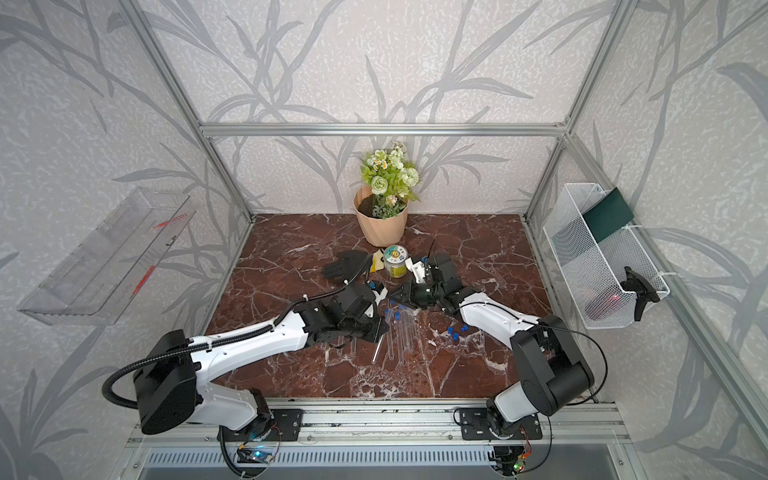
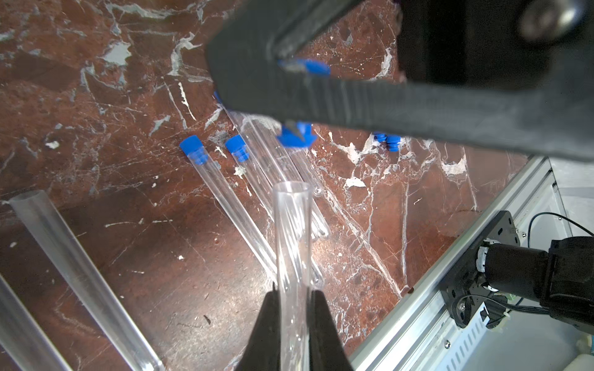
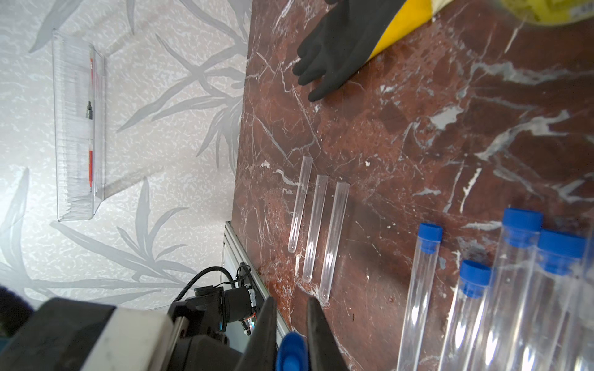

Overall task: Remove stoppers from test tubes
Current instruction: Open the stopper on the test tube, then place the test tube at the center of the board.

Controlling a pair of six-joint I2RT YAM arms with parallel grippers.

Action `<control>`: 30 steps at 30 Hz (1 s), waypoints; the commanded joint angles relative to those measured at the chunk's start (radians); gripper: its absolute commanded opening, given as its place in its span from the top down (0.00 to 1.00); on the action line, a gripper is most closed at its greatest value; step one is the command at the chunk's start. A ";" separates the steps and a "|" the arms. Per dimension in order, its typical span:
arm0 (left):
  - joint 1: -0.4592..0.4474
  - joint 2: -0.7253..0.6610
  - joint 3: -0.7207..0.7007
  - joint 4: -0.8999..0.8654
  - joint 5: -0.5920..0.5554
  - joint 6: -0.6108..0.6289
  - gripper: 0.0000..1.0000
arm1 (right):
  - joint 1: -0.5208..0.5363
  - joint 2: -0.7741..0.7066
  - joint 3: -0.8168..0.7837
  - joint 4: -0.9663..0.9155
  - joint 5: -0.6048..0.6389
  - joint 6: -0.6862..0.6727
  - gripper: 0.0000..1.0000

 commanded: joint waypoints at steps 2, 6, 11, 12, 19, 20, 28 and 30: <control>-0.004 -0.021 -0.007 -0.024 -0.003 0.002 1.00 | -0.007 0.000 0.030 0.022 -0.016 -0.015 1.00; -0.004 -0.026 -0.009 -0.026 -0.008 -0.004 1.00 | -0.017 0.000 0.030 -0.032 -0.003 -0.042 1.00; 0.000 -0.057 -0.047 0.006 -0.028 -0.046 1.00 | -0.060 -0.030 0.041 -0.233 0.055 -0.143 1.00; 0.000 -0.061 -0.052 0.007 -0.033 -0.053 1.00 | -0.078 -0.035 0.041 -0.287 0.072 -0.167 1.00; 0.023 -0.070 -0.035 -0.093 -0.182 -0.133 1.00 | -0.154 -0.061 0.092 -0.608 0.184 -0.381 1.00; 0.030 -0.060 -0.021 -0.124 -0.211 -0.150 1.00 | -0.154 -0.065 0.097 -0.626 0.194 -0.401 1.00; 0.082 0.104 0.107 -0.299 -0.299 -0.243 1.00 | -0.165 -0.053 0.114 -0.694 0.225 -0.485 1.00; 0.082 0.161 0.146 -0.311 -0.291 -0.246 1.00 | -0.169 -0.052 0.116 -0.712 0.227 -0.509 1.00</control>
